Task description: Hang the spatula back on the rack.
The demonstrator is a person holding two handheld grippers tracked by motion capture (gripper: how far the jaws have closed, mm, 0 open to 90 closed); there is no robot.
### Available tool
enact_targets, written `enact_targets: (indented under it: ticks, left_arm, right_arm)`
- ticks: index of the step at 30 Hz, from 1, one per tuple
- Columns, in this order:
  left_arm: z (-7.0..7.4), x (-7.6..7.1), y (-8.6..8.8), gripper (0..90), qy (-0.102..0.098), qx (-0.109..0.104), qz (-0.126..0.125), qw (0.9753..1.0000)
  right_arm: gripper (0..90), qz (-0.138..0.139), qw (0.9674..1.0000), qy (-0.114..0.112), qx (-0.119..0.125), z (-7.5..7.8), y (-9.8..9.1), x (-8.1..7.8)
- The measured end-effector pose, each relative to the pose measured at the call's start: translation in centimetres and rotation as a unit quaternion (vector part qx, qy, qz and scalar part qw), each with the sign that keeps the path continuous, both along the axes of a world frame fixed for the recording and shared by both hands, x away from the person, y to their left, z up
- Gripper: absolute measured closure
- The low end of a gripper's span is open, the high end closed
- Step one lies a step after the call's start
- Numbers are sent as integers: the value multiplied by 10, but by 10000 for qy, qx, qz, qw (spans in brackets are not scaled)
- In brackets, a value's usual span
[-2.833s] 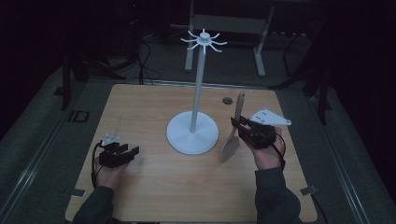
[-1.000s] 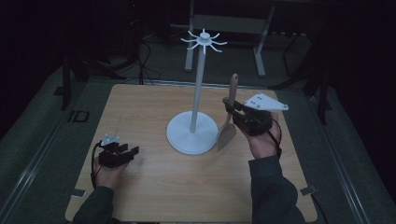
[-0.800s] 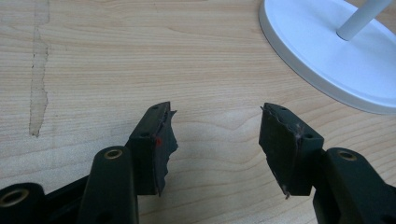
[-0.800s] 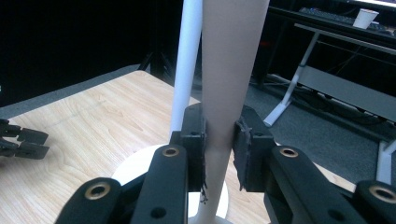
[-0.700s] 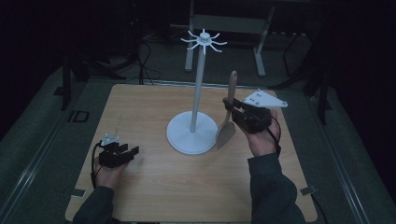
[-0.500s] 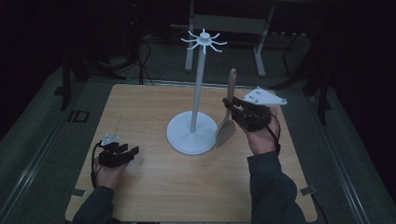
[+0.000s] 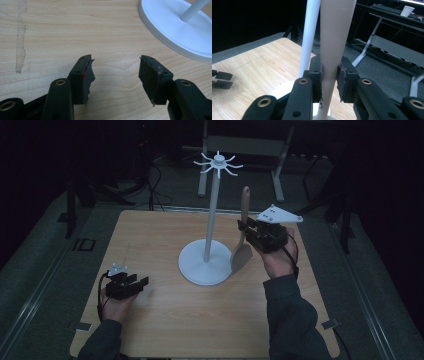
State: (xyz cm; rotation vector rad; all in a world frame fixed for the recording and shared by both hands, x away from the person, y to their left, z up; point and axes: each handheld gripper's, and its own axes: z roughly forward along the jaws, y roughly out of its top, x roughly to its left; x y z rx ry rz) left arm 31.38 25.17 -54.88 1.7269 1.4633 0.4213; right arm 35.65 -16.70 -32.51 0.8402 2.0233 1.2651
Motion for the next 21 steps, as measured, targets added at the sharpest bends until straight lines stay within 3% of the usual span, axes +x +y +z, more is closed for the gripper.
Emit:
enact_targets:
  ticks: [21]
  left_arm:
    - [0,0,1,446,-2,-33,10,10000]
  right_arm:
    - [756,-71,9998,152,73,20,18,22]
